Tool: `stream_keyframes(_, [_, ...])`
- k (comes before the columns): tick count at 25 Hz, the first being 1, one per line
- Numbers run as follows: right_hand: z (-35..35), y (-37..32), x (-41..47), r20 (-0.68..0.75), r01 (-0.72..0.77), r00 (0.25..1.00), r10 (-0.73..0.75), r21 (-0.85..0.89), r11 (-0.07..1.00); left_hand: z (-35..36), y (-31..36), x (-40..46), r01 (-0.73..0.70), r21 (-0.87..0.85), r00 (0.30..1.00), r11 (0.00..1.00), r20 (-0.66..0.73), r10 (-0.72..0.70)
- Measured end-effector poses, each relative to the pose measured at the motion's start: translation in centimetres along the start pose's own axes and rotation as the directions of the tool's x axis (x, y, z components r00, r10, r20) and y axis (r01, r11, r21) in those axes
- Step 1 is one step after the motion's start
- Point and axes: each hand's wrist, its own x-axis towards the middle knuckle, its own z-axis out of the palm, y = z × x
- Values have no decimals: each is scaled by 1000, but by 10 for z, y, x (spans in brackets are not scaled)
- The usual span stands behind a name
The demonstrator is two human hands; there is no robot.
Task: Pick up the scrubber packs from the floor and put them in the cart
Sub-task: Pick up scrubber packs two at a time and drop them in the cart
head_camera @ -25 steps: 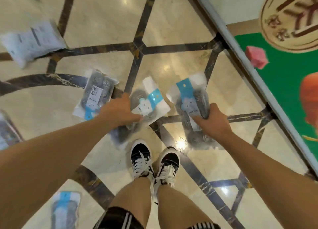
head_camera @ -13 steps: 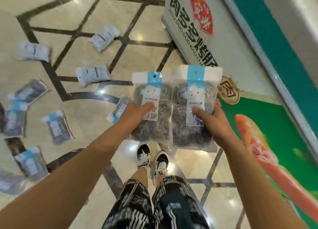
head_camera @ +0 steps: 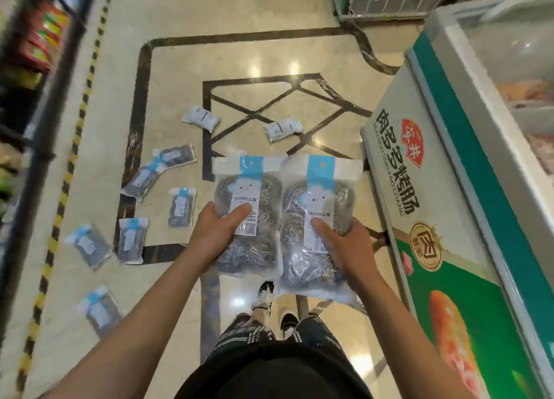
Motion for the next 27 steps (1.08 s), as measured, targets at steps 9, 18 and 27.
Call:
stream_keyframes(9, [93,-23,-77,487,259,857,-169,-124,958,-95,-102,-160,-33,-344,884,938,-449,-134])
stream_keyframes(18, [229,2,-209,831,577,522,-193,-177,797,-164,-237,-315,-125,-573,572,810,-709,-413])
stream_keyframes(27, [367,68,-397,924,614,381,-23,-234,753,-276,-373,-466,-233,-672,382,702,-728,-570])
